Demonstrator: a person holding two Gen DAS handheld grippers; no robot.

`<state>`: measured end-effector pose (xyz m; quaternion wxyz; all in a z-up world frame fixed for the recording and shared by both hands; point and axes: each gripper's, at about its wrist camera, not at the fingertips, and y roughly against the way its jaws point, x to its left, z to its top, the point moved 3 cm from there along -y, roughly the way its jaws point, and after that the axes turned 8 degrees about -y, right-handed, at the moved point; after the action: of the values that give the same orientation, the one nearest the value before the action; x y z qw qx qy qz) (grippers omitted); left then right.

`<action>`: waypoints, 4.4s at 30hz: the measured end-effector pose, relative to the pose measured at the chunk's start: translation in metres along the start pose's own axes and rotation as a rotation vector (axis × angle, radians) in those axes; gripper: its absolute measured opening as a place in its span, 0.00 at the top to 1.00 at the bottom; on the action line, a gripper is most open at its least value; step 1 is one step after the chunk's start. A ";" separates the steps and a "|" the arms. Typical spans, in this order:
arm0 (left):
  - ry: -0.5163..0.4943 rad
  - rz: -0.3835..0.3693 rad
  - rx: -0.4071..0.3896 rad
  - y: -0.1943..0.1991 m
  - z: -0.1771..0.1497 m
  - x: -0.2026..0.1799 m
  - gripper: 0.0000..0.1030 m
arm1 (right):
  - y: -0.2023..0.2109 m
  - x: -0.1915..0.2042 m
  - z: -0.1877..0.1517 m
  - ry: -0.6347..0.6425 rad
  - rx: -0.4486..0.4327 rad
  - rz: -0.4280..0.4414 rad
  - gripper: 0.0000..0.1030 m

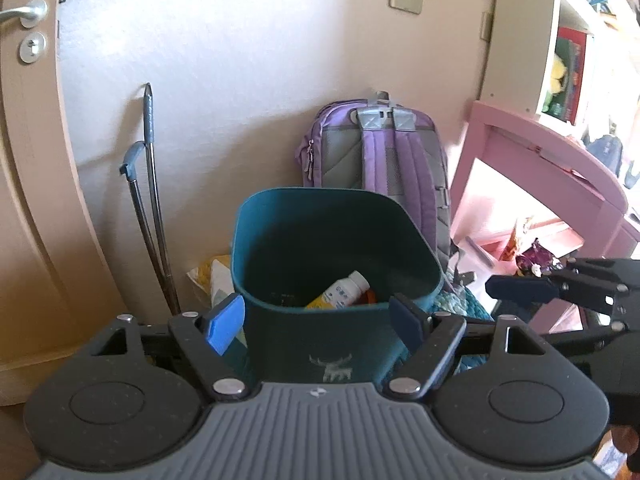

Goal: Collect trash
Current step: 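Move both tools back down toward the floor trash, then grasp the orange snack wrapper with left while right grasps the white paper sheet, then lift the orange wrapper and white paper up to the teal wastebasket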

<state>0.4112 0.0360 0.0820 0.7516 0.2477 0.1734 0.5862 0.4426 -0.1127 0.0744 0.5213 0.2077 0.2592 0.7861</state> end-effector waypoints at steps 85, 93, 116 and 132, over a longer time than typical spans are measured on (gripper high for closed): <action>-0.141 -0.328 0.891 -0.303 -0.660 0.028 0.48 | -0.439 0.000 -0.548 0.013 0.852 -0.085 0.45; -0.097 -0.331 0.903 -0.304 -0.663 0.028 0.63 | -0.434 0.003 -0.551 -0.058 0.861 -0.133 0.56; -0.048 -0.351 0.795 -0.242 -0.554 0.054 0.70 | -0.322 0.009 -0.458 -0.091 0.814 -0.129 0.99; 0.037 -0.237 0.530 -0.105 -0.372 0.037 0.70 | -0.148 0.033 -0.295 -0.074 0.530 -0.056 0.99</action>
<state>0.2985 0.1145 -0.2815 0.7206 0.4029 0.3619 0.4330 0.3601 -0.0906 -0.2458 0.4794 0.3583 0.4424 0.6679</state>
